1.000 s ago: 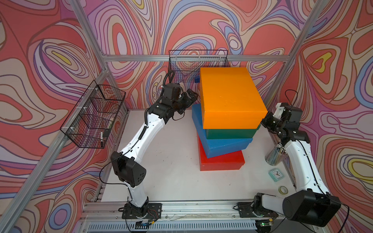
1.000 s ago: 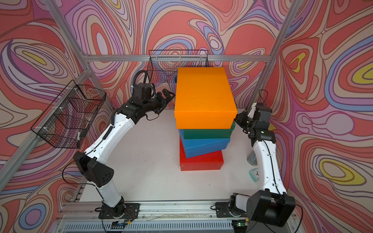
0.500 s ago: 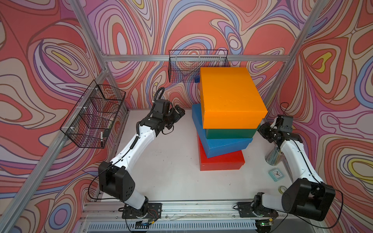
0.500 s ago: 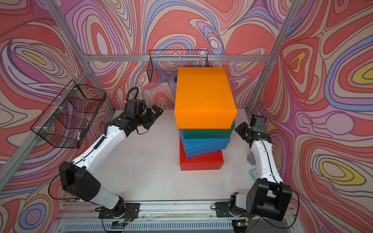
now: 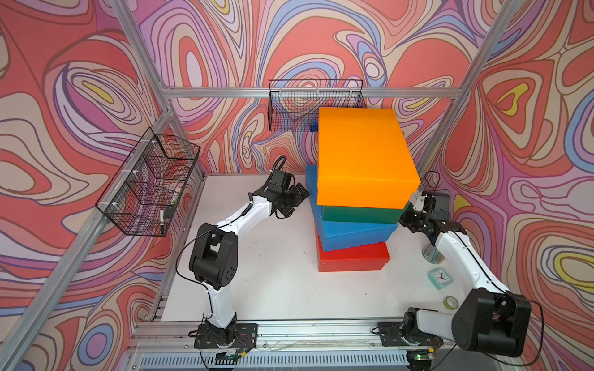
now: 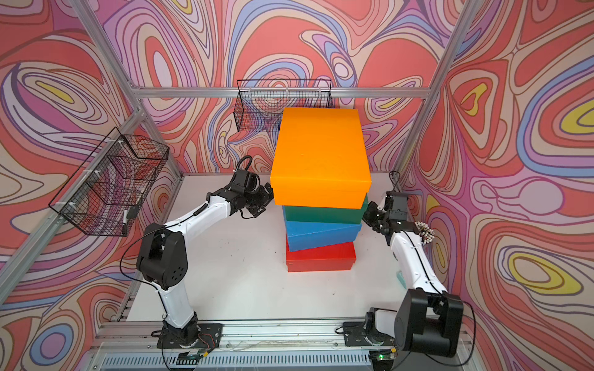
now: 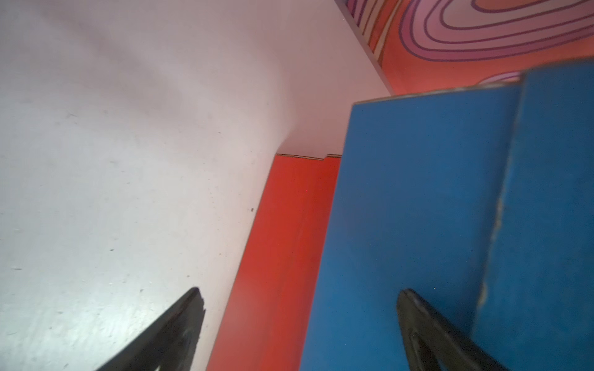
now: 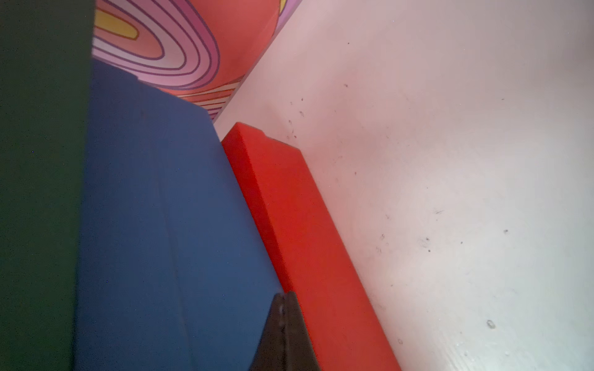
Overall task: Stack the shoeboxes
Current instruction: Adjust the shoeboxes in the shoebox.
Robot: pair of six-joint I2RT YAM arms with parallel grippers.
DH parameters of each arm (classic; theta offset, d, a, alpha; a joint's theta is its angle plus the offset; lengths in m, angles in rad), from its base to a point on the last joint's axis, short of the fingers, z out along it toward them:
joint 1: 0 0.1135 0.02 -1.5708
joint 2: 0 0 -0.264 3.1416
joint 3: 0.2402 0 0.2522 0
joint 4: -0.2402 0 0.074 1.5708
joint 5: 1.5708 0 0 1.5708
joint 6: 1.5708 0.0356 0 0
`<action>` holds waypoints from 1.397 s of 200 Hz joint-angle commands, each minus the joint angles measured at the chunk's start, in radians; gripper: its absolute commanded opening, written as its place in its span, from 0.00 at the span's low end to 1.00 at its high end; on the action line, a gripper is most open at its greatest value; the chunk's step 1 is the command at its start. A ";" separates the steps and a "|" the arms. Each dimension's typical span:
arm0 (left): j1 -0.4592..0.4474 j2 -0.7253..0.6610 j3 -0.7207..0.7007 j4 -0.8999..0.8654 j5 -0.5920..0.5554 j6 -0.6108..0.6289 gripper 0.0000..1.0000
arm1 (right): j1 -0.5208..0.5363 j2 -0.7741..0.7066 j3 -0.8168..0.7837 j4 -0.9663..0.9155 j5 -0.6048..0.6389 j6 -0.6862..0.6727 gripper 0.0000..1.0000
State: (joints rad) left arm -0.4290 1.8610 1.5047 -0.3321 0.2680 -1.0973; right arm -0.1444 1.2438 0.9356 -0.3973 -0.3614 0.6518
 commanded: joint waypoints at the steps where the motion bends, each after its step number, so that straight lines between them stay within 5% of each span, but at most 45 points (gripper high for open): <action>1: -0.008 -0.031 0.008 0.020 0.010 -0.013 0.96 | 0.026 -0.073 -0.035 -0.014 -0.029 0.026 0.00; 141: -0.148 -0.261 -0.322 0.023 -0.067 -0.049 0.96 | 0.040 -0.284 -0.159 -0.142 -0.105 0.078 0.00; 181: -0.162 -0.322 -0.387 0.013 -0.103 -0.055 0.97 | 0.039 -0.160 -0.093 -0.228 0.072 0.012 0.00; 231: -0.085 -0.292 -0.394 0.011 -0.116 -0.031 0.97 | 0.039 0.045 -0.040 -0.073 0.171 0.037 0.00; 279: -0.049 -0.124 -0.314 0.107 -0.063 -0.044 0.97 | 0.043 0.217 -0.065 0.192 0.055 0.111 0.00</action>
State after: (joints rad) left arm -0.4744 1.6520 1.1454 -0.3008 0.1799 -1.1301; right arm -0.1097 1.4055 0.8902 -0.4023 -0.2420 0.7078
